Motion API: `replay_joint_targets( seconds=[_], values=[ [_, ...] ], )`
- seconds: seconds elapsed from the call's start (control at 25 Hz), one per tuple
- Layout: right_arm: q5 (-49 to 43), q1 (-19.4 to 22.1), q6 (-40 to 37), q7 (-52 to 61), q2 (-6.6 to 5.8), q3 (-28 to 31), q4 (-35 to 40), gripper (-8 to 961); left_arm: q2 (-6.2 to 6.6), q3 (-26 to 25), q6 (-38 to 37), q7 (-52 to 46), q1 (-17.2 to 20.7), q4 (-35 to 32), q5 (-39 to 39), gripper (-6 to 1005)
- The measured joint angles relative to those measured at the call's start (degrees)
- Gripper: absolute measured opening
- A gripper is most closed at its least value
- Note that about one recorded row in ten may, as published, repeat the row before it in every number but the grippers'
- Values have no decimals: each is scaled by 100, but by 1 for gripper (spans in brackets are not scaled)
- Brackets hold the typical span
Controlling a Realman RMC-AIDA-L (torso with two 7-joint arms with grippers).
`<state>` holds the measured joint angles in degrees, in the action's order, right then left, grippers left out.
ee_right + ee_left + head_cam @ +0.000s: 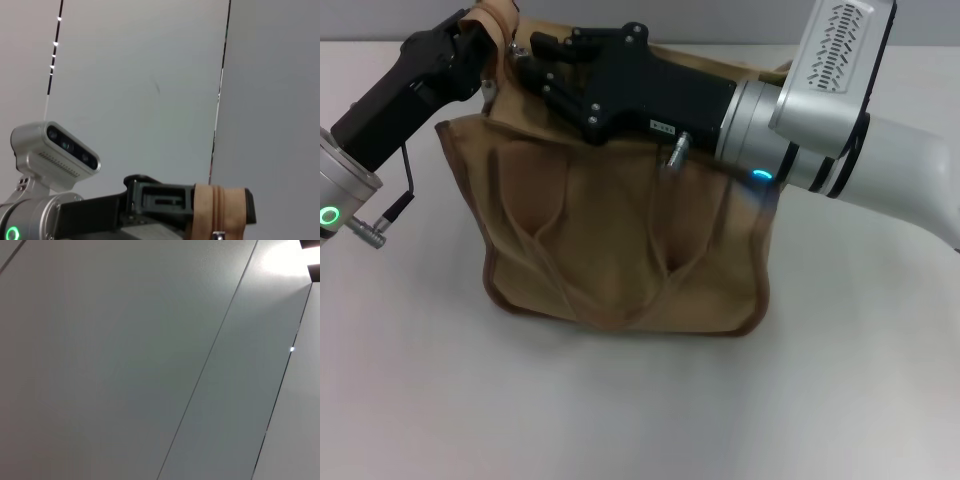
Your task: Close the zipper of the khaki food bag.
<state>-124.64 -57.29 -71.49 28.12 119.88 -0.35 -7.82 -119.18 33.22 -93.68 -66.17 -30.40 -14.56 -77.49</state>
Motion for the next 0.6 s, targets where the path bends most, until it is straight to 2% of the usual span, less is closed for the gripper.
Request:
replay_joint_targets(
  seconds=[0.16, 0.6],
  values=[
    [1, 5, 95, -365, 0, 169, -154, 211, 0, 0, 0, 1, 0, 33, -2, 20],
    [-13, -9, 210, -540, 0, 185, -235, 209, 0, 1, -2, -1, -1, 33, -3, 21]
  ],
)
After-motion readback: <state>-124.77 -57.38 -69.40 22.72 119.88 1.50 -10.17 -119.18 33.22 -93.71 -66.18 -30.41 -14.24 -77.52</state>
